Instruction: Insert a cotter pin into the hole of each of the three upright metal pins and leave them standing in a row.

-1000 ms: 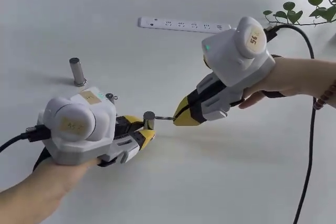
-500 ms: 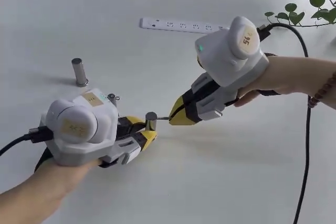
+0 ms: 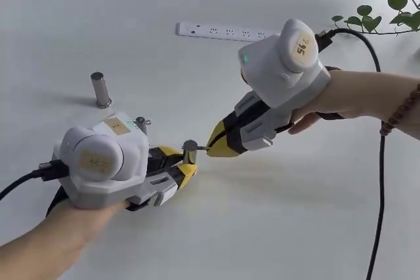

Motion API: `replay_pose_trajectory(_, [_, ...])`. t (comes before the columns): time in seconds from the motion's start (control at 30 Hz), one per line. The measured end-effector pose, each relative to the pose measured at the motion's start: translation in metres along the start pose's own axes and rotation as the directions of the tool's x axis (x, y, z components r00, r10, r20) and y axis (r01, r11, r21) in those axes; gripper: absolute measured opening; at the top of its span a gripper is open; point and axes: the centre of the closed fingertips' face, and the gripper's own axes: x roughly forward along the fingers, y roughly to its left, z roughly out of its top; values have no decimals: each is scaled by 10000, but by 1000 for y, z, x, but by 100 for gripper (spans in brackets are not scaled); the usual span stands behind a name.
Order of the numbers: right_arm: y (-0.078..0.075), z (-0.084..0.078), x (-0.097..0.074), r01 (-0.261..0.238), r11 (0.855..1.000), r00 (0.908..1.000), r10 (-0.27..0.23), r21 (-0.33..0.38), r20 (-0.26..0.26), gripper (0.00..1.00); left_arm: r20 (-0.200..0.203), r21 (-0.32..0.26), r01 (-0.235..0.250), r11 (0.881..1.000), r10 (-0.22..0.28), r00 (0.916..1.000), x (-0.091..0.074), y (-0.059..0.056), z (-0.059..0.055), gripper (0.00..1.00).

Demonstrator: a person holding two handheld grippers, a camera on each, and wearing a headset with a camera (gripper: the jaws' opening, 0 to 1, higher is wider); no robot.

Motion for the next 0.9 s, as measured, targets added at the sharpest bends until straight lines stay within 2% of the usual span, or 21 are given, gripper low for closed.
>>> replay_pose_trajectory(0.27, [3,5,4,-1,9999,9998,-2,167,190,0,-6,-45,-25,10000,25,10000,1,0,-2,12])
replay_pose_trajectory(0.47, [4,6,4,107,9978,9991,-133,654,393,0,-134,-170,-155,9997,152,9998,3,0,-8,11])
replay_pose_trajectory(0.53, [5,5,3,95,9963,9990,-132,856,427,0,-106,-171,-195,9997,193,9998,3,0,-8,11])
replay_pose_trajectory(0.73, [4,1,-5,220,9960,9990,-253,868,374,4,-99,-148,-243,9996,241,9997,3,-1,-8,11])
replay_pose_trajectory(0.9, [3,-2,-9,365,9954,9987,-395,883,328,2,-97,-198,-299,9994,297,9995,2,-2,-8,11])
